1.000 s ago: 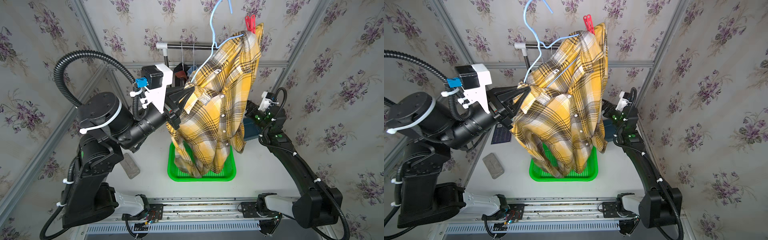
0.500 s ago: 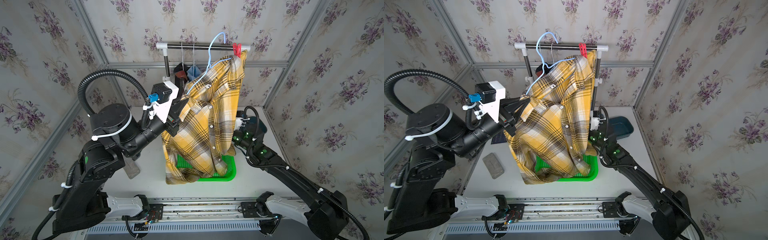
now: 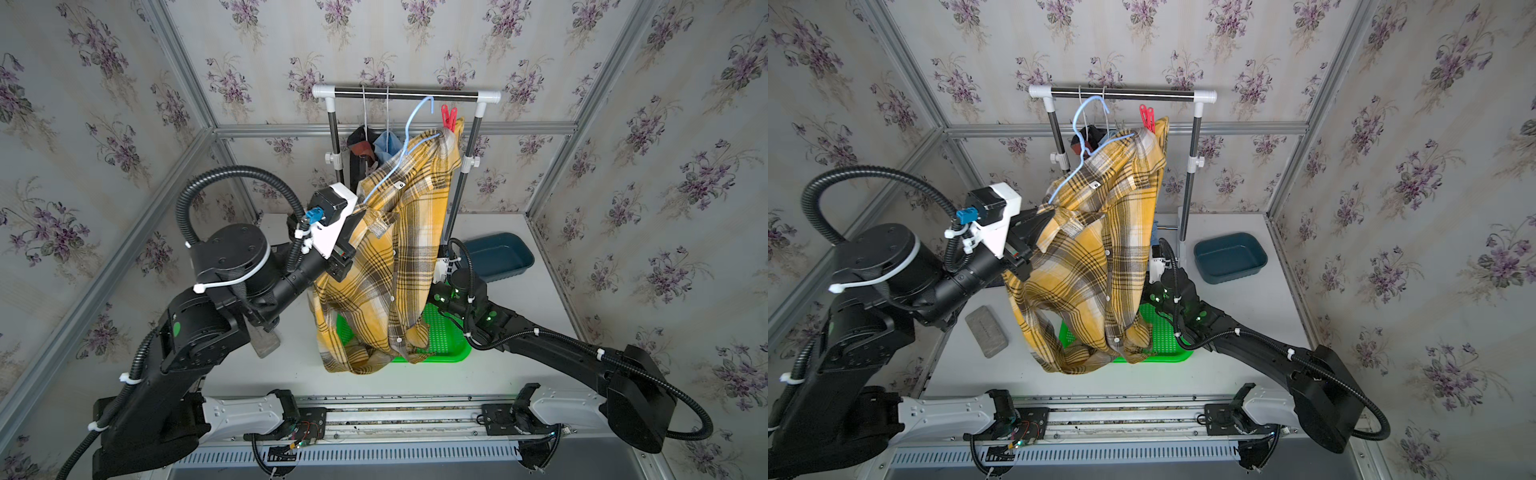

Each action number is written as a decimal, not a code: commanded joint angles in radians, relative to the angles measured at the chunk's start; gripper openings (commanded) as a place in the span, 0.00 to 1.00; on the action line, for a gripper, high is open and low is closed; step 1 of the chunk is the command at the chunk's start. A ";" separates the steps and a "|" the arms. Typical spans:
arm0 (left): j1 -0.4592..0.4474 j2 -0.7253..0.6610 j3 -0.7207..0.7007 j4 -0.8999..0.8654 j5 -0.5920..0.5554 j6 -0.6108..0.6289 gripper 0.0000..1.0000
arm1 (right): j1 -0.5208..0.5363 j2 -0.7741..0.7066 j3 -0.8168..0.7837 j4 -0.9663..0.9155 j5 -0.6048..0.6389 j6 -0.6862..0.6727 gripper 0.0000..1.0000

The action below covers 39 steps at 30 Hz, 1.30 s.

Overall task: Remove the clothespins securing long-sleeve shirts to the hanger
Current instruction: Place the long-sleeve shirt at the bin.

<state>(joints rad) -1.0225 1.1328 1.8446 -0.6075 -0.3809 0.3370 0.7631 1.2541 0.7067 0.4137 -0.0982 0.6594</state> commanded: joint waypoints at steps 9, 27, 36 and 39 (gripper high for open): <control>0.008 0.044 -0.201 0.232 0.204 -0.099 0.00 | -0.207 -0.087 -0.241 -0.002 -0.021 0.087 0.98; 0.077 0.466 0.258 0.382 0.433 -0.141 0.00 | -0.249 -0.223 -0.420 -0.021 -0.024 0.133 0.95; 0.117 0.623 0.425 0.408 0.532 -0.214 0.00 | -0.249 -0.227 -0.430 -0.006 -0.043 0.134 0.95; 0.134 0.647 0.441 0.437 0.553 -0.252 0.00 | -0.249 -0.232 -0.425 -0.007 -0.052 0.133 0.95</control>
<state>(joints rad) -0.8974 1.7733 2.2677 -0.3260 0.1226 0.1371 0.5121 1.0271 0.2771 0.3916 -0.1326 0.7849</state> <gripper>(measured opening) 0.085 0.949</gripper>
